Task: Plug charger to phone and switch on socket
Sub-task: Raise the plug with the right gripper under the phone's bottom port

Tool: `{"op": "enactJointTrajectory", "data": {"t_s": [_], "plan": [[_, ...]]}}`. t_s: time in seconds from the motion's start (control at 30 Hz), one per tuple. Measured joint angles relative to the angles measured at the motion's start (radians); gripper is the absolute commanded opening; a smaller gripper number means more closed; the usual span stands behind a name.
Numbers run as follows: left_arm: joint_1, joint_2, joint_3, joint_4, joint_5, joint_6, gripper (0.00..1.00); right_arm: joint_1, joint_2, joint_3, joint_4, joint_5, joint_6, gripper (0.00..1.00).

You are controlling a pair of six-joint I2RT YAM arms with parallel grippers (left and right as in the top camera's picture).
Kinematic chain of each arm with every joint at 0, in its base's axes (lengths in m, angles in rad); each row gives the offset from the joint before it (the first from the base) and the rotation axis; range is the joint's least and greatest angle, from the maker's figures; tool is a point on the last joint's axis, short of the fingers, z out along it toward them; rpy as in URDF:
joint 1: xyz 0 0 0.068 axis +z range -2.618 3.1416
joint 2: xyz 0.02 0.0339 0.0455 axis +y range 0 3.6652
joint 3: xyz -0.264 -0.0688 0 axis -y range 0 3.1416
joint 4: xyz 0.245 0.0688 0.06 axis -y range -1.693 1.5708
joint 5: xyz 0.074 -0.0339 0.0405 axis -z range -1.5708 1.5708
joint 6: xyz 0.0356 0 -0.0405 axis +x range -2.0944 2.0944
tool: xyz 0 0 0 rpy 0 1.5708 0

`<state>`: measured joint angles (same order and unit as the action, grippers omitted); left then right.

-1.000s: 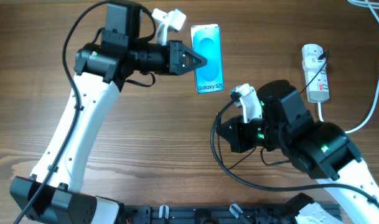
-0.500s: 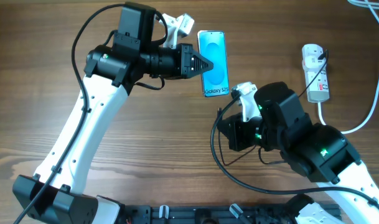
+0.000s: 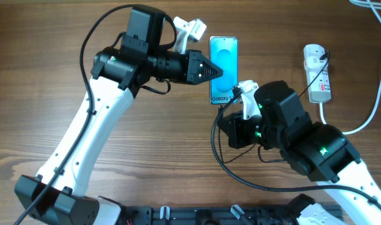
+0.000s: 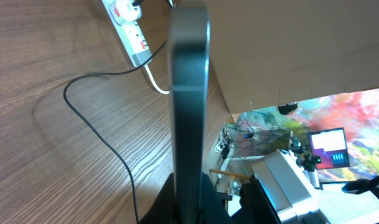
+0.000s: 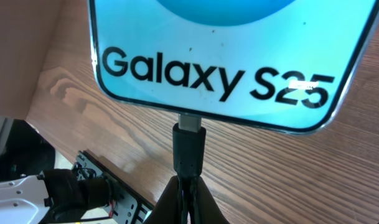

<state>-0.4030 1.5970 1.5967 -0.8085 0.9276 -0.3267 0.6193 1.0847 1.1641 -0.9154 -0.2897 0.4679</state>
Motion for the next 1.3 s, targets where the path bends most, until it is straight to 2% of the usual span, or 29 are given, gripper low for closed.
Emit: {"op": "enactJointTrajectory", "data": {"t_s": [1.3], "plan": [[0.000, 0.000, 0.000, 0.000, -0.014, 0.011, 0.04, 0.000, 0.000, 0.000, 0.011, 0.035, 0.029, 0.04]]}}
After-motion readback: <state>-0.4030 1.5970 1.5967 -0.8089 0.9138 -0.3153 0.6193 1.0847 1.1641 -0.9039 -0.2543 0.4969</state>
